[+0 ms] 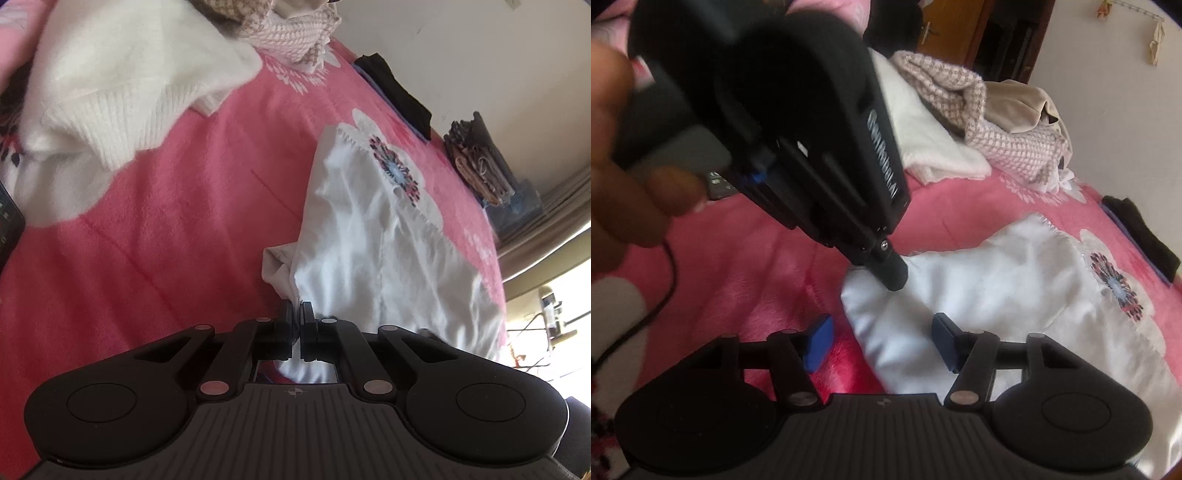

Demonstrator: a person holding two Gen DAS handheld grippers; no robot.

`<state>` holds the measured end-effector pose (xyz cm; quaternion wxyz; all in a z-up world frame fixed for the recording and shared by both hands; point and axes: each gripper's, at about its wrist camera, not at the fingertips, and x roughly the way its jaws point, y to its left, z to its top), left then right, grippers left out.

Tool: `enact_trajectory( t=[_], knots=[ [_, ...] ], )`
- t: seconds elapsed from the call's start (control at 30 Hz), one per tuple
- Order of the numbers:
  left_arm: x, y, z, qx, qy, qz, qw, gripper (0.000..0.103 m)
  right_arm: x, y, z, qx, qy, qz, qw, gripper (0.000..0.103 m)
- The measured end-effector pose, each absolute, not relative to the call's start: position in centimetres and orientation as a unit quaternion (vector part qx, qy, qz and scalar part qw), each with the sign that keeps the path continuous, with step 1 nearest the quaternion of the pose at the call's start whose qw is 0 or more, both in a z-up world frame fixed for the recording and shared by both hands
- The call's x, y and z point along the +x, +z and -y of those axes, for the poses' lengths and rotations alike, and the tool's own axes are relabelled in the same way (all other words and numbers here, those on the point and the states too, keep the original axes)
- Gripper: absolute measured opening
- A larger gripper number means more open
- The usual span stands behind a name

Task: Fold clothes
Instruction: 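Pinch the white shirt edge with the left gripper while the right gripper pinches beside it, then lift the pinched shirt edge with both grippers and fold it over the shirt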

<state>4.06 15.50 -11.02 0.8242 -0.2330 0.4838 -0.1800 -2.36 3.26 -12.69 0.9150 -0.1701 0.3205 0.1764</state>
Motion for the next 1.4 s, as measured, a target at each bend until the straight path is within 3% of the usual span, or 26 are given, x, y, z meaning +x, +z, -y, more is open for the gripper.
enact_trajectory(
  t=[0.1,0.27,0.33,0.37,0.4,0.47,0.57,0.77,1.0,1.27,1.33,1.4],
  knots=[
    [4.1,-11.0,-15.6,-0.245,-0.183,-0.484,0.820,0.001,-2.0,-13.2,-3.6,-0.174,0.164,-0.320,0.917,0.048],
    [4.2,-11.0,-16.1,-0.274,-0.201,-0.475,0.812,0.004,-1.5,-14.0,-4.1,-0.180,0.143,-0.318,0.920,0.010],
    [4.4,-11.2,-16.7,-0.293,-0.189,-0.468,0.812,0.019,-1.3,-14.3,-4.3,-0.181,0.134,-0.318,0.921,0.004],
    [4.4,-11.3,-17.1,-0.302,-0.182,-0.464,0.812,0.035,-1.2,-14.3,-3.9,-0.169,0.131,-0.321,0.923,0.003],
    [4.6,-11.4,-17.4,-0.309,-0.173,-0.459,0.815,0.045,-1.2,-14.1,-3.7,-0.162,0.129,-0.322,0.924,0.003],
    [5.0,-11.7,-18.0,-0.318,-0.159,-0.452,0.818,0.047,-1.3,-13.9,-3.2,-0.146,0.125,-0.324,0.926,0.003],
    [6.6,-12.3,-18.0,-0.315,-0.161,-0.463,0.813,0.058,-1.5,-13.4,-2.6,-0.132,0.120,-0.322,0.930,0.003],
    [9.5,-13.6,-17.5,-0.331,-0.179,-0.483,0.790,0.066,-1.8,-12.4,-2.1,-0.114,0.117,-0.314,0.935,0.003],
    [12.6,-14.2,-16.2,-0.336,-0.215,-0.505,0.766,0.066,-1.7,-11.6,-2.0,-0.109,0.118,-0.307,0.938,0.002],
    [15.6,-13.4,-12.6,-0.274,-0.253,-0.509,0.776,0.066,-1.9,-11.1,-1.9,-0.113,0.118,-0.300,0.940,0.002],
    [16.2,-13.2,-11.5,-0.256,-0.261,-0.508,0.780,0.062,-2.0,-11.0,-2.0,-0.111,0.118,-0.299,0.940,0.002],
    [16.9,-13.2,-10.7,-0.241,-0.266,-0.509,0.782,0.045,-2.1,-11.0,-2.0,-0.110,0.117,-0.299,0.941,0.002]
  ],
)
